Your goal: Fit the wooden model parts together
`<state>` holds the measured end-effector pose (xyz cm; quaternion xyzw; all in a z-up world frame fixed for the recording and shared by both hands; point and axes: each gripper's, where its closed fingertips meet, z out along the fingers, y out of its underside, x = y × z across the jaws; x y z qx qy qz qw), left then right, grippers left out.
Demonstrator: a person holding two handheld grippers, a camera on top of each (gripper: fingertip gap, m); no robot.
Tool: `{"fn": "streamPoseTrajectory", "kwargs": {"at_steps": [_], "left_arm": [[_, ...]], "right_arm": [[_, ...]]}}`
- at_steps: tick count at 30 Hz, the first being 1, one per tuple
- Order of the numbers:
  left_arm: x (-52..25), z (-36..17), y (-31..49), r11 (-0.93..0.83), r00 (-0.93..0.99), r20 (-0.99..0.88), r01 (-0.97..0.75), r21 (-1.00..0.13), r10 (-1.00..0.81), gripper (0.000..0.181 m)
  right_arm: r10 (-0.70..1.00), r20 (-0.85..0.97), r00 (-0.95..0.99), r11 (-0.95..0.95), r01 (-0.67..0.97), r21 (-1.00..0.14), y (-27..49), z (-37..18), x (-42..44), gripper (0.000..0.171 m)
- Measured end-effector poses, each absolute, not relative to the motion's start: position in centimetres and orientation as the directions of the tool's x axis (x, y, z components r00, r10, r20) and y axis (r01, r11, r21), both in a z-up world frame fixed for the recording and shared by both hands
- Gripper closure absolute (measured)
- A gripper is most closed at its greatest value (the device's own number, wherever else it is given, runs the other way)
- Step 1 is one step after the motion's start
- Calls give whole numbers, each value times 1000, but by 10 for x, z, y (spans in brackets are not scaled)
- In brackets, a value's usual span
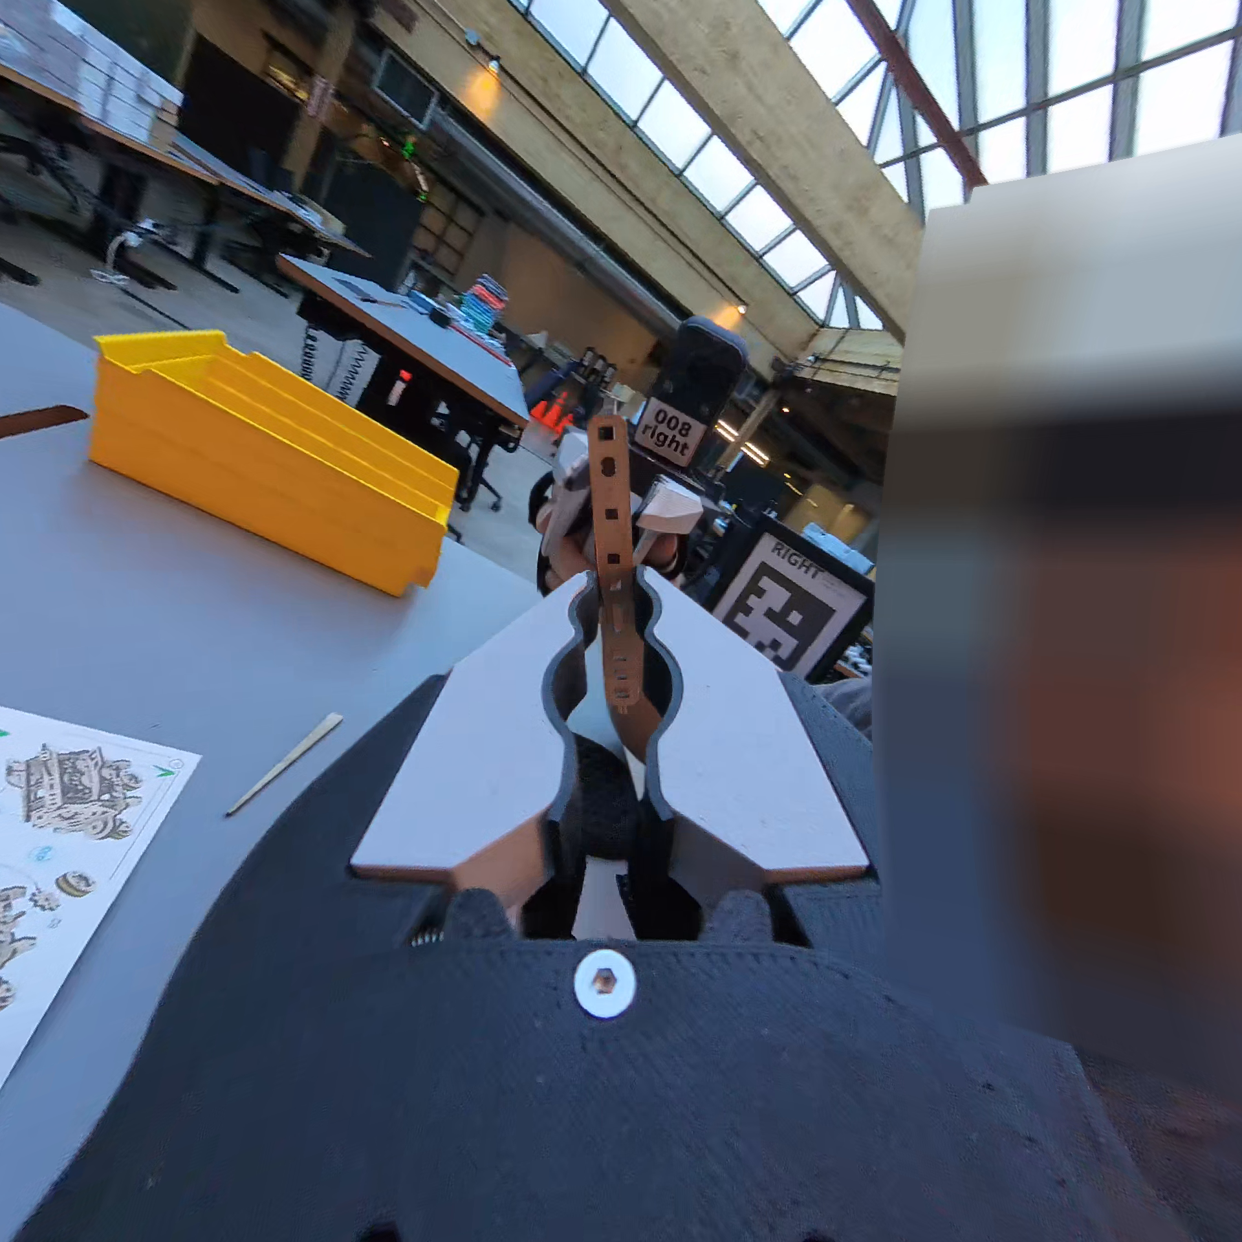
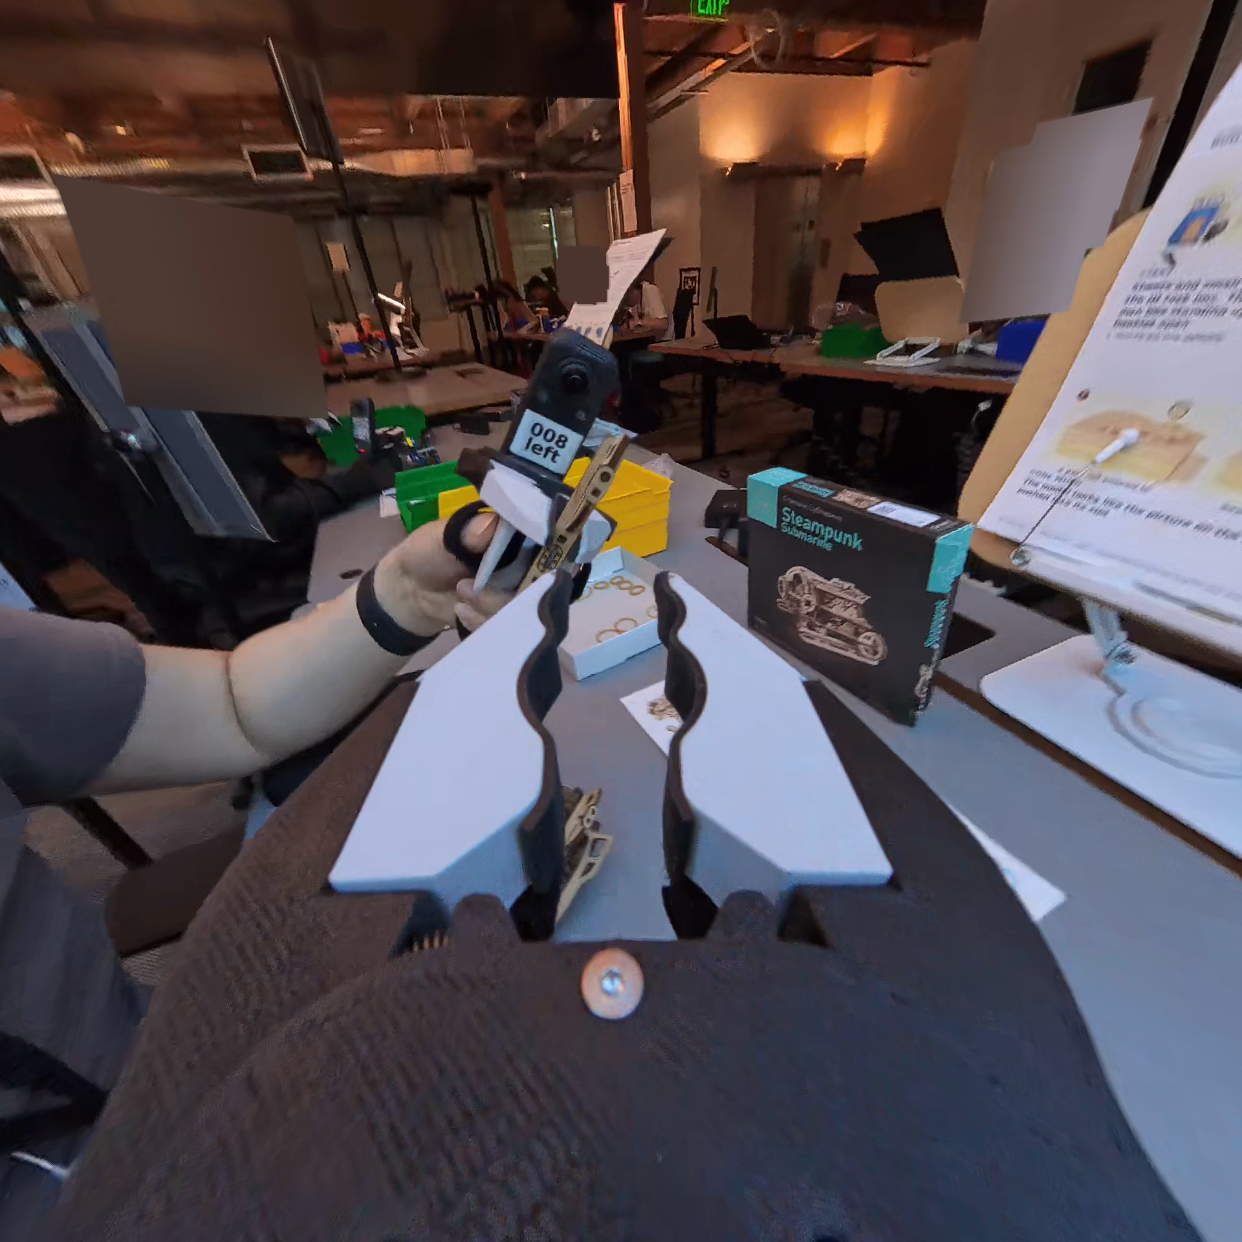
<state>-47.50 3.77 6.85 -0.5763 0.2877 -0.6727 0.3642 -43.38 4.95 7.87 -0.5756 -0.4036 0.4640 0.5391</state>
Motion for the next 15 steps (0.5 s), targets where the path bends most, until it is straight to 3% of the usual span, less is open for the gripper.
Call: {"fn": "streamPoseTrajectory", "kwargs": {"at_steps": [1,7,15], "left_arm": [[-472,65,36,-554,-30,557,163,-816,-830,174],[-473,22,26,-395,303,401,82,-915,-864,174],[-485,0,-1,-447,283,482,183,-876,-829,174]], "right_arm": [[963,-158,219,-151,-48,-987,49,73,-439,146],[928,-368,59,-361,-97,-927,35,57,-462,150],[907,-418,56,-418,-6,-908,23,34,-490,149]]}}
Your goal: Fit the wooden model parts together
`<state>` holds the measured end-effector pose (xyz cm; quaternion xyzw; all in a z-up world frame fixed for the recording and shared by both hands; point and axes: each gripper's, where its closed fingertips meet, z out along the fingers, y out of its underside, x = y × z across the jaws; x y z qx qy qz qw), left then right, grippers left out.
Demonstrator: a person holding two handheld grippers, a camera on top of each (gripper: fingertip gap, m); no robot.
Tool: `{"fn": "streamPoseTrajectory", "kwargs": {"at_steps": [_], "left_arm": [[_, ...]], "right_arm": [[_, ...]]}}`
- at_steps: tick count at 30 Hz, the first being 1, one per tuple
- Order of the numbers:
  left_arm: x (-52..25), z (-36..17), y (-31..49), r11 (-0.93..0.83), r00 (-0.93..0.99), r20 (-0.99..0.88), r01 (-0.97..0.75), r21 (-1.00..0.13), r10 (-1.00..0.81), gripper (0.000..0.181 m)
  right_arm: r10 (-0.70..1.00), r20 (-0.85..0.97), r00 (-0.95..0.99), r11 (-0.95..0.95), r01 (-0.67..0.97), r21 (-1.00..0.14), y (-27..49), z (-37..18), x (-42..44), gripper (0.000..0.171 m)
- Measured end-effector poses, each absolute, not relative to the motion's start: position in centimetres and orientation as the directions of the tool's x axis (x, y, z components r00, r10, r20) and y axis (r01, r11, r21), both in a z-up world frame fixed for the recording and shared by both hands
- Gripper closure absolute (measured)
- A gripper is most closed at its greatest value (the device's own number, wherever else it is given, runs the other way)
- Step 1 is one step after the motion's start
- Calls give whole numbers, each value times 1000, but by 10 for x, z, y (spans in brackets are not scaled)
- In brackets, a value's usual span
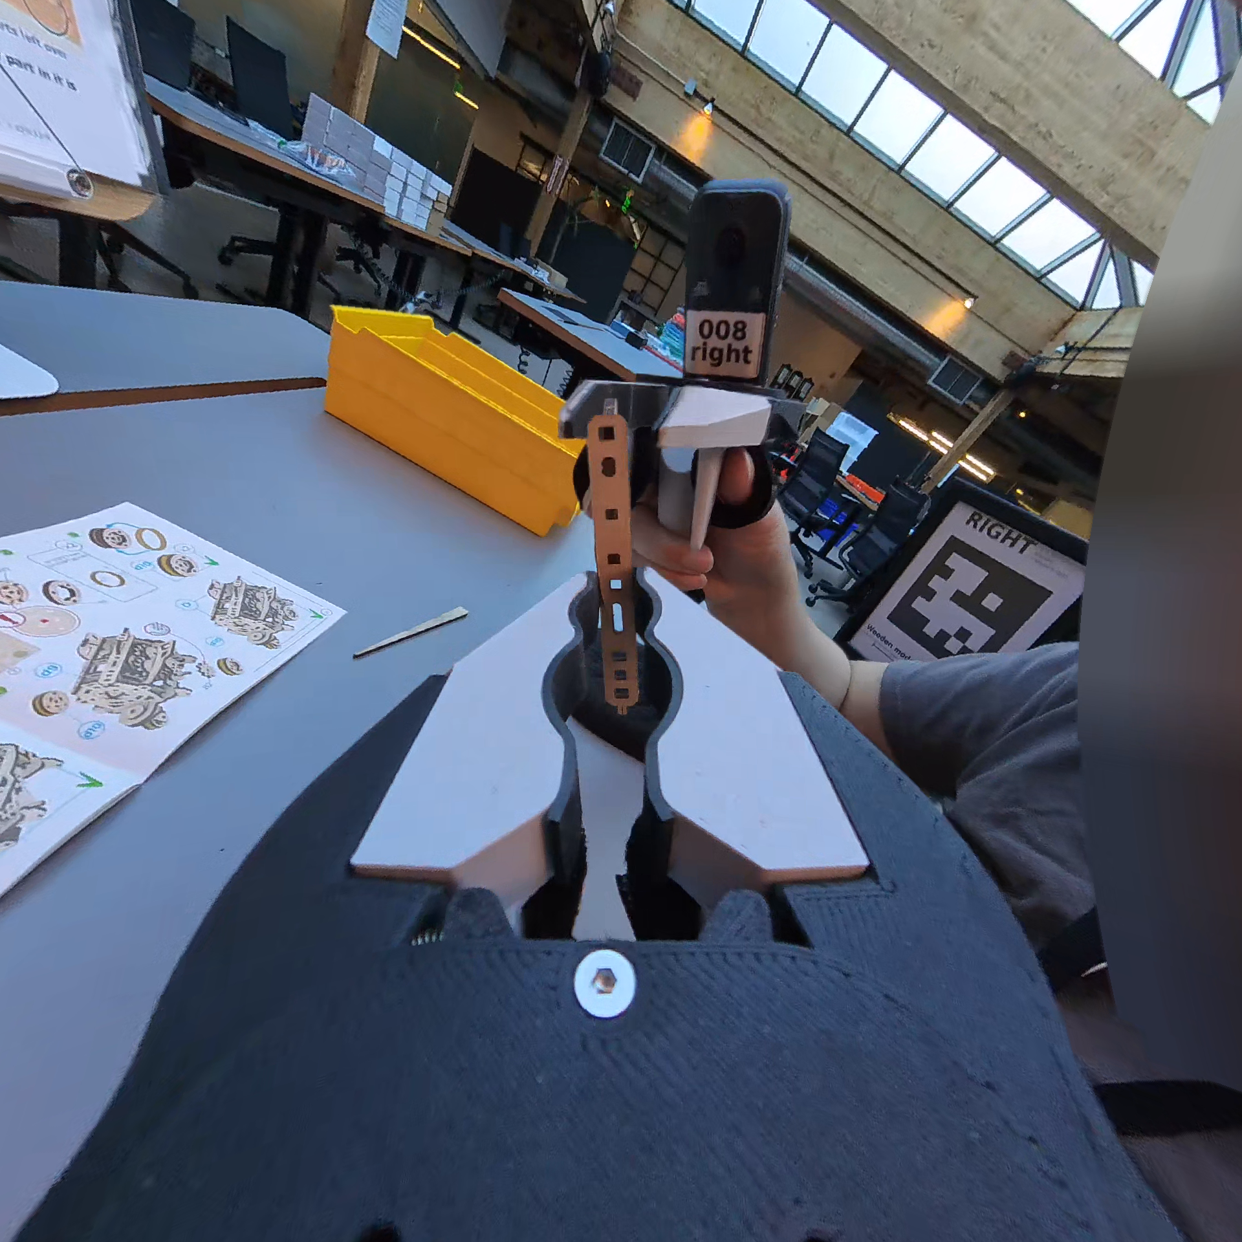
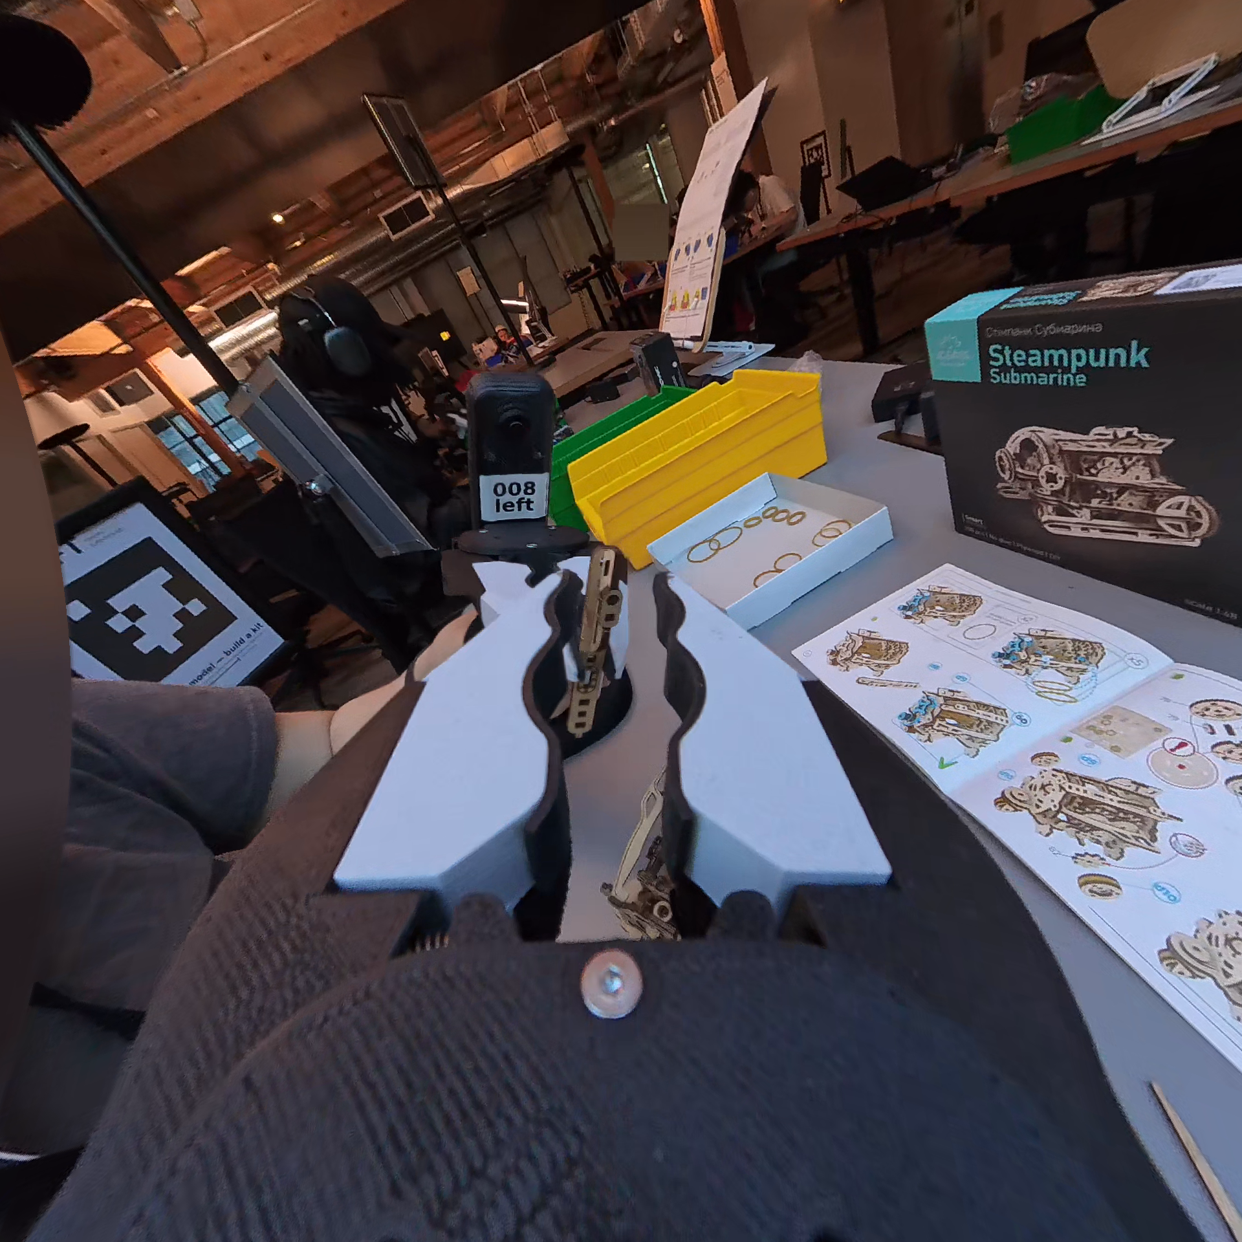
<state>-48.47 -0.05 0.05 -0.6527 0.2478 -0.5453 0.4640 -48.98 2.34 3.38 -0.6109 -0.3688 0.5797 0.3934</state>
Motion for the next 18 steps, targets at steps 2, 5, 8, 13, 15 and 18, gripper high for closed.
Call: {"fn": "streamPoseTrajectory", "kwargs": {"at_steps": [2,5,8,13,15,18], "left_arm": [[-487,0,-5,-458,258,502,214,-863,-825,174],[-491,0,-9,-453,242,505,241,-858,-828,174],[-492,-1,-13,-441,234,495,246,-863,-837,174],[-494,-4,-19,-448,205,502,256,-856,-840,174],[-494,-4,-22,-454,186,506,262,-851,-842,174],[-494,-5,-23,-456,175,507,265,-850,-844,174]], "right_arm": [[912,-407,56,-408,26,-912,18,27,-498,149],[913,-405,46,-408,89,-909,6,16,-508,152],[911,-413,7,-412,100,-906,-4,14,-514,164],[896,-444,-28,-437,122,-891,-11,10,-518,170],[898,-439,-38,-432,125,-893,-13,10,-518,170],[904,-427,-31,-420,131,-898,-14,8,-518,170]]}}
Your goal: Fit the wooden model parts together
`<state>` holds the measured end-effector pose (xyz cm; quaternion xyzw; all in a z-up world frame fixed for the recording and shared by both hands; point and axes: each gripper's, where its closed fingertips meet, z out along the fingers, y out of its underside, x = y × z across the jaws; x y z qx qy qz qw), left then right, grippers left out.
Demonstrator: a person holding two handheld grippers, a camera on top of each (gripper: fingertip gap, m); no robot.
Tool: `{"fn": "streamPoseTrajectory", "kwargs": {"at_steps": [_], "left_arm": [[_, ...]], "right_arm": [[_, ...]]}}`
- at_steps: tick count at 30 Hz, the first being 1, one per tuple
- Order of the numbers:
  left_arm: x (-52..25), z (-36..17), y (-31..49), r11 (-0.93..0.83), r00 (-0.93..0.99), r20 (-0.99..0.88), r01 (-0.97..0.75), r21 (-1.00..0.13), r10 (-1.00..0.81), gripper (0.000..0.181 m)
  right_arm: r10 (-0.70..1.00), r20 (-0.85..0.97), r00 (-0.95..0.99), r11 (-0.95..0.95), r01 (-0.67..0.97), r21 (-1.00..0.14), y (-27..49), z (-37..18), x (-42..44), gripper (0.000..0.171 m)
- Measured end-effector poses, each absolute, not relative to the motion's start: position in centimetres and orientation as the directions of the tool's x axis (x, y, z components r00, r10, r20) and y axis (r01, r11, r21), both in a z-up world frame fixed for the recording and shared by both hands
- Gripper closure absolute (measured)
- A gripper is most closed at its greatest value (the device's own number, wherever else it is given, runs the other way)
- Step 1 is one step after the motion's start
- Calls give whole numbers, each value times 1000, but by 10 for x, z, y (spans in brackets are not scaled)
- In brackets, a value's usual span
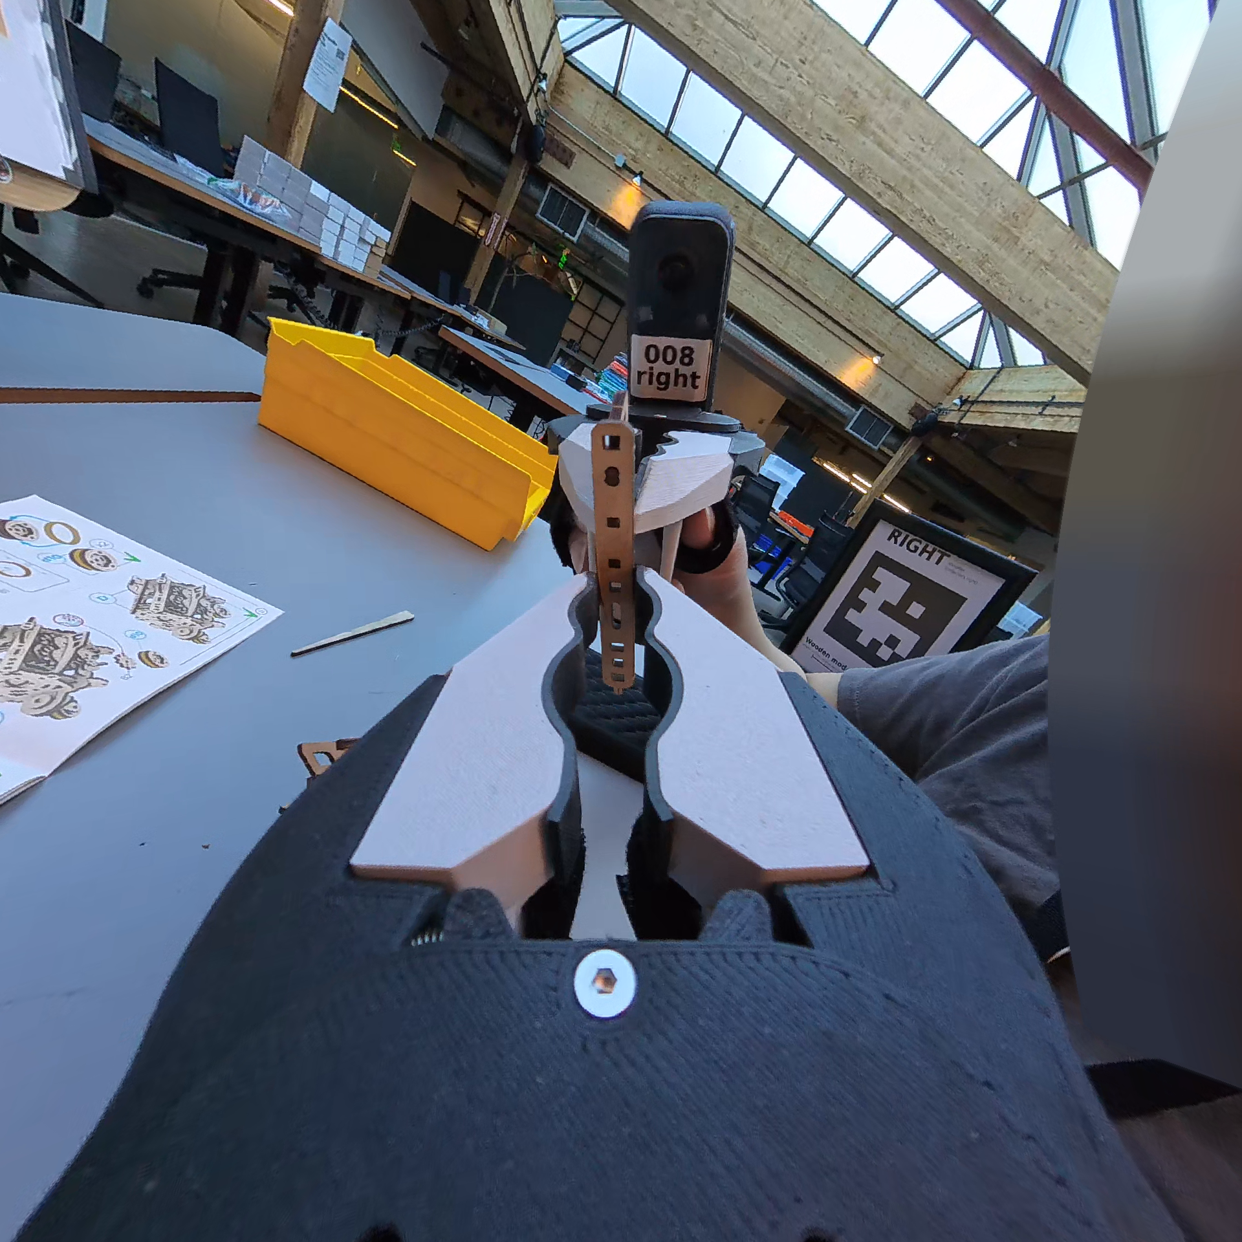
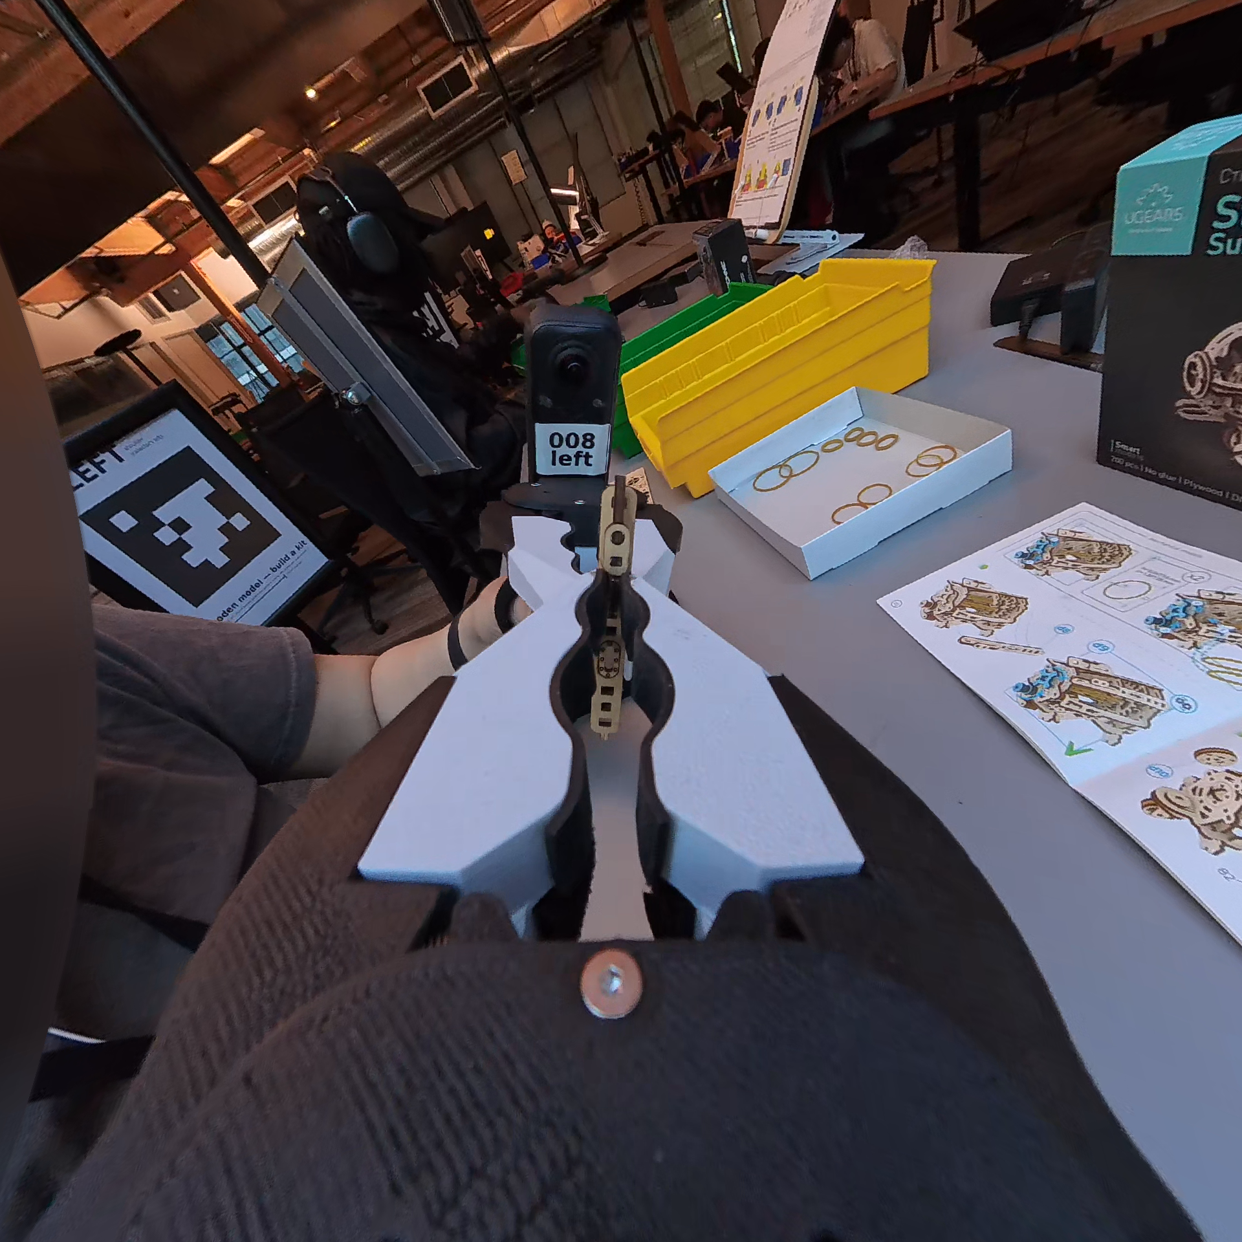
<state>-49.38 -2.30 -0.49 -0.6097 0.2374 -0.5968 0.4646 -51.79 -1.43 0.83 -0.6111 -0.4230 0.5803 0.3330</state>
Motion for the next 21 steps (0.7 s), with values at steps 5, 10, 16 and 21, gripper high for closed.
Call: {"fn": "streamPoseTrajectory", "kwargs": {"at_steps": [5,10,16,21], "left_arm": [[-492,-4,-23,-447,169,498,265,-854,-851,174],[-489,-6,-25,-450,161,495,248,-858,-854,169],[-490,-11,-25,-452,169,495,236,-860,-852,167],[-496,-16,-20,-439,233,479,207,-875,-846,150]], "right_arm": [[894,-446,-37,-439,119,-890,-14,9,-516,170],[895,-445,-32,-439,112,-891,-13,7,-515,170],[904,-428,-9,-424,119,-898,-11,5,-515,170],[928,-366,74,-373,173,-911,-8,-5,-512,170]]}}
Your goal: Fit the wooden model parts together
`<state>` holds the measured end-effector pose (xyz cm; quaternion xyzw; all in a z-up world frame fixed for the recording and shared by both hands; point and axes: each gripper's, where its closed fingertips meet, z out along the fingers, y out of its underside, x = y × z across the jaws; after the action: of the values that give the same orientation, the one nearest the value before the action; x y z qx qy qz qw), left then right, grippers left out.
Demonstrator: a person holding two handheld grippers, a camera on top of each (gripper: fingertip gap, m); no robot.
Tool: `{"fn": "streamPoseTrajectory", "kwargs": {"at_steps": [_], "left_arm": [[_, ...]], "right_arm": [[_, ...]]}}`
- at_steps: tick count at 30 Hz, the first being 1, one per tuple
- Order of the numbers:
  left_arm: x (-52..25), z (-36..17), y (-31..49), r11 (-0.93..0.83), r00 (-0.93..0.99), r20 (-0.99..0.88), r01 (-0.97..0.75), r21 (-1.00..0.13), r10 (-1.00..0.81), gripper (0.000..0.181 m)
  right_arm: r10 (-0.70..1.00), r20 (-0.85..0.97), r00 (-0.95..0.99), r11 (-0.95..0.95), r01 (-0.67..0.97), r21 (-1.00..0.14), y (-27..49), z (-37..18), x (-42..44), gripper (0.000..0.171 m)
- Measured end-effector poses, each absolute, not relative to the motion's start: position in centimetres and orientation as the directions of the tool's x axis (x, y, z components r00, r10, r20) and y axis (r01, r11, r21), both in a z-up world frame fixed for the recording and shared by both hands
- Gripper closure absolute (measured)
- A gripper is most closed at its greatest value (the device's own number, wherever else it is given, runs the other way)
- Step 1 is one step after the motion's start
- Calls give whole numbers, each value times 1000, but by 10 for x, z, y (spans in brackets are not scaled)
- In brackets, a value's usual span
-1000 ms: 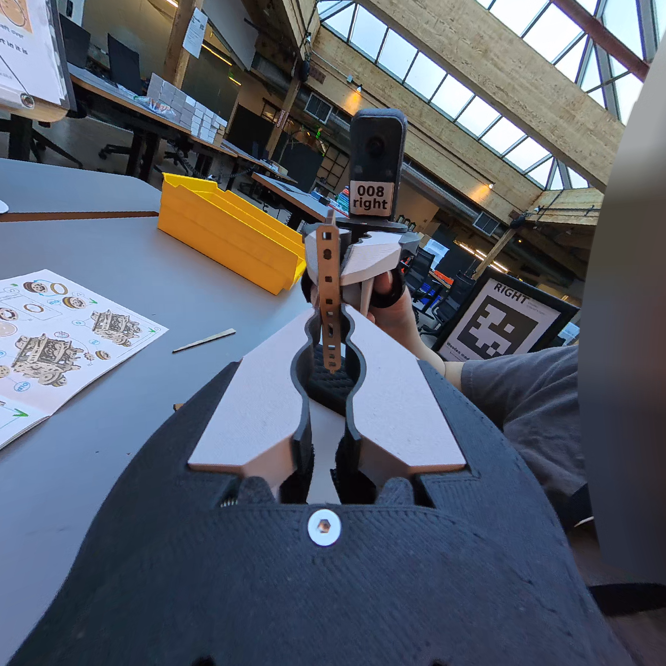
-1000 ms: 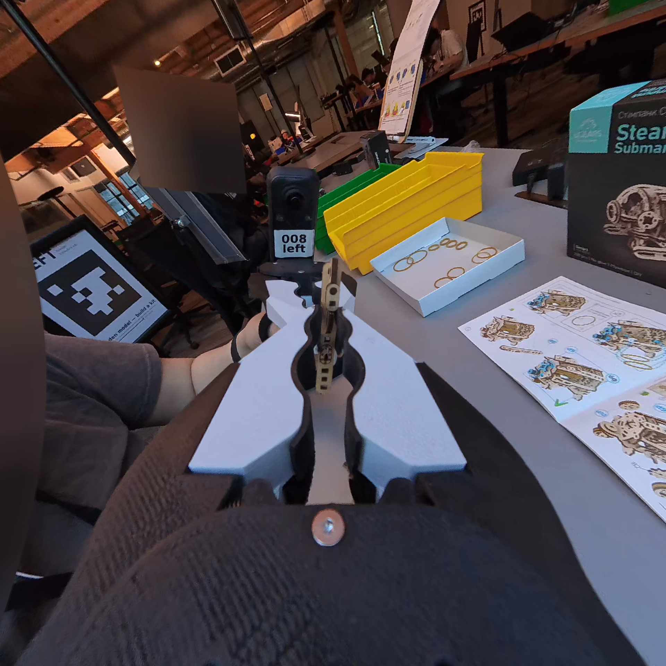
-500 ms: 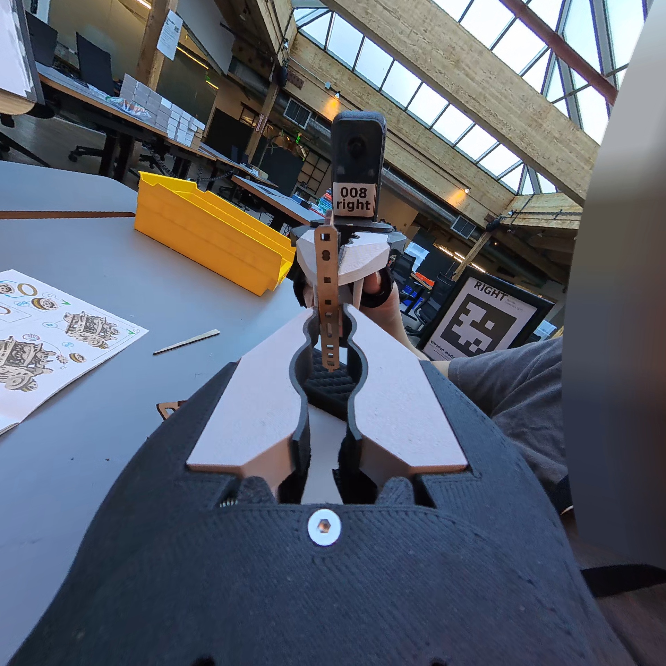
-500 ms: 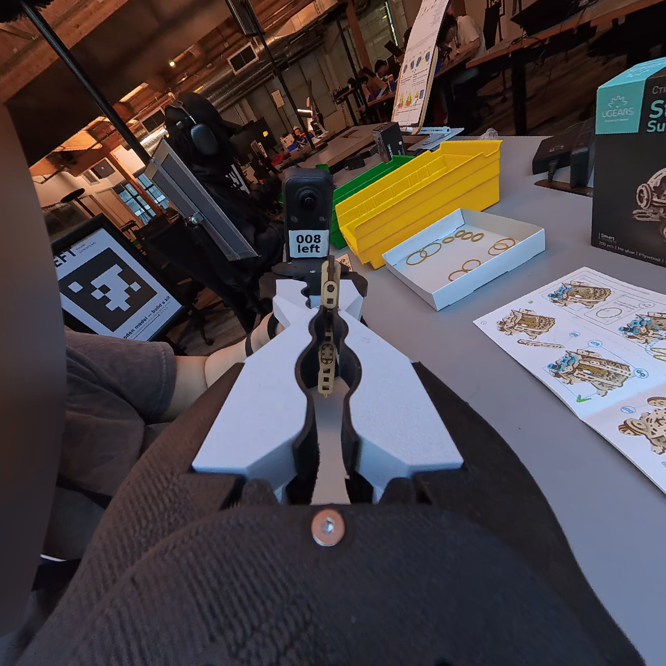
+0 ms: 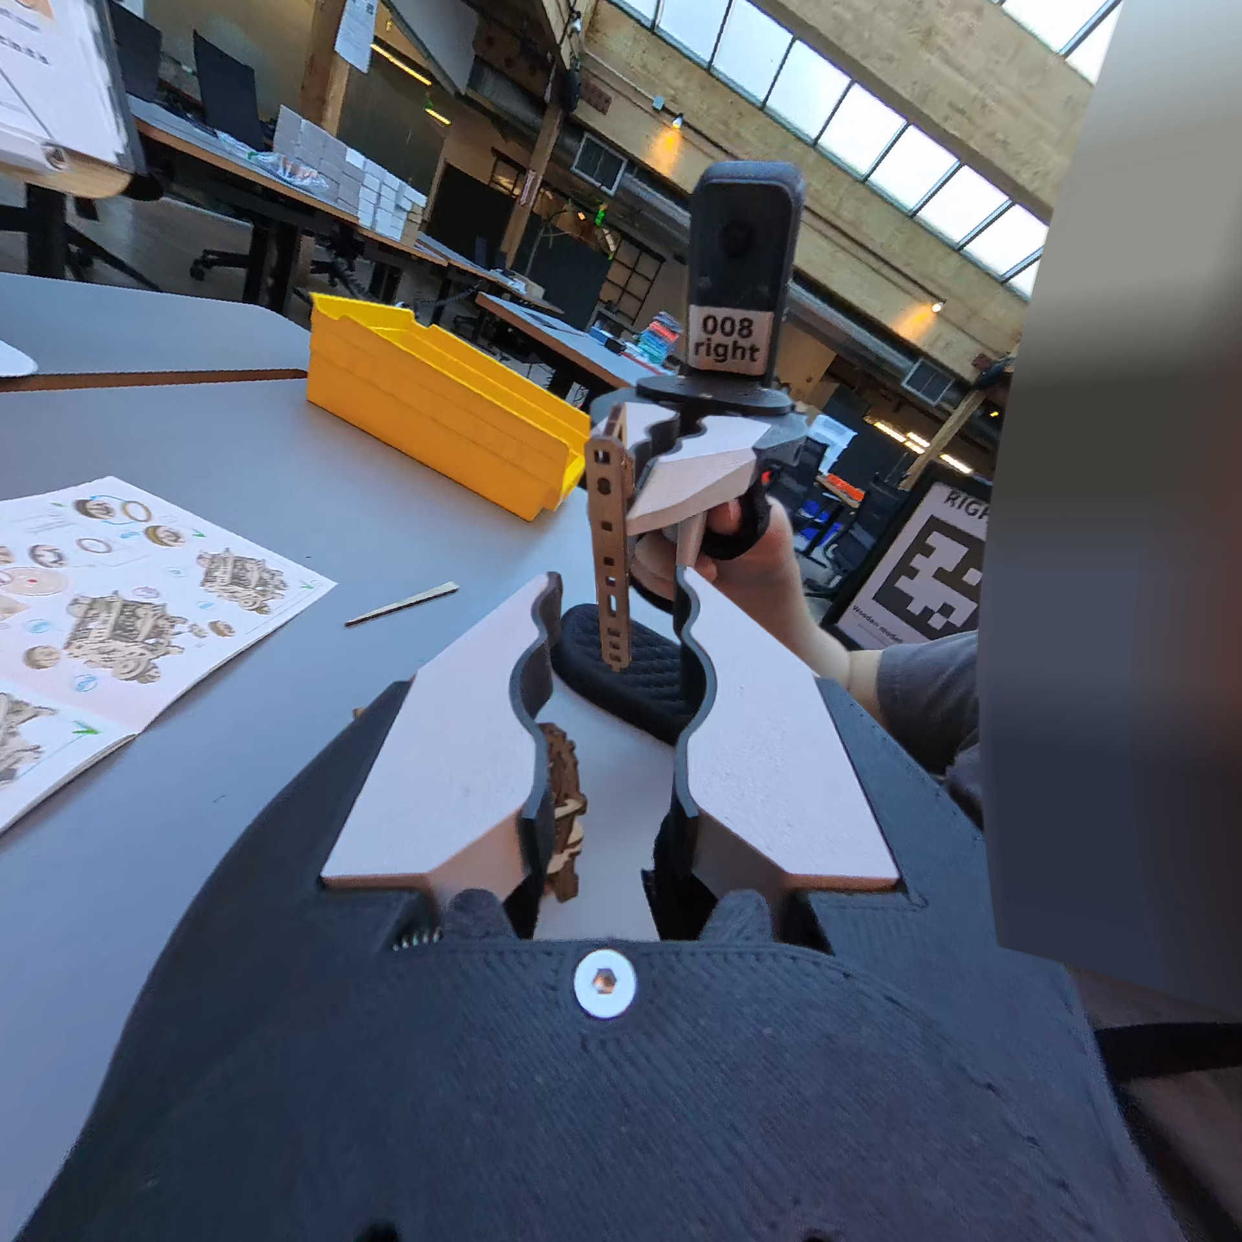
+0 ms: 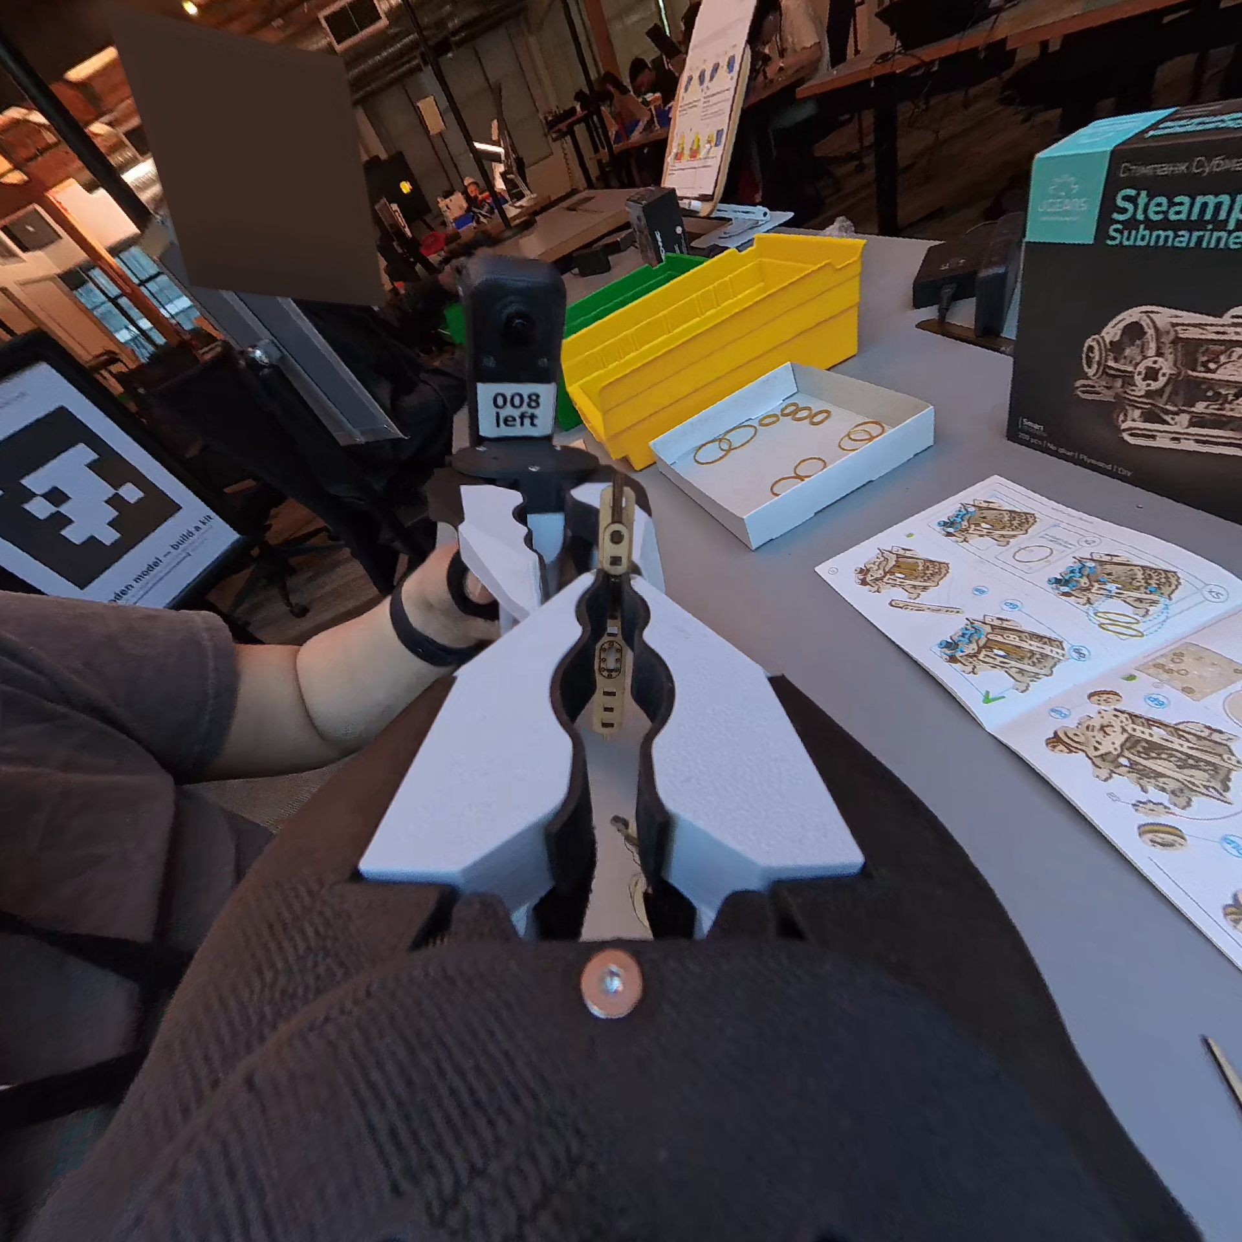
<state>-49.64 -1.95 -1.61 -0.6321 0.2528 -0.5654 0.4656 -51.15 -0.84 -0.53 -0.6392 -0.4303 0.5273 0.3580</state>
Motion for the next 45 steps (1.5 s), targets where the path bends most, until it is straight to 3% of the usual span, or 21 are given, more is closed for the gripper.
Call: {"fn": "streamPoseTrajectory", "kwargs": {"at_steps": [6,12,17,20,25,38,45], "left_arm": [[-508,-14,-14,-403,347,410,97,-910,-843,141],[-540,-60,11,-293,357,197,-239,-926,-913,145],[-545,-71,8,-498,129,485,-96,-862,-865,144],[-540,-90,8,-509,156,492,-102,-854,-857,130],[-527,-107,-15,-502,140,482,-206,-840,-865,128],[-512,-112,-44,-456,272,396,-213,-864,-877,131],[-489,-110,-68,-431,314,358,-202,-880,-879,136]], "right_arm": [[962,-183,205,-248,360,-900,-10,-32,-504,170],[959,-76,272,-193,435,-879,-9,-36,-483,170],[932,-123,341,-258,385,-886,0,-39,-450,170],[917,-152,369,-295,371,-880,3,-47,-435,170],[910,-183,373,-330,380,-864,0,-65,-425,170],[910,-184,372,-326,368,-871,2,-73,-414,170],[937,-79,341,-231,435,-870,-3,-69,-413,170]]}}
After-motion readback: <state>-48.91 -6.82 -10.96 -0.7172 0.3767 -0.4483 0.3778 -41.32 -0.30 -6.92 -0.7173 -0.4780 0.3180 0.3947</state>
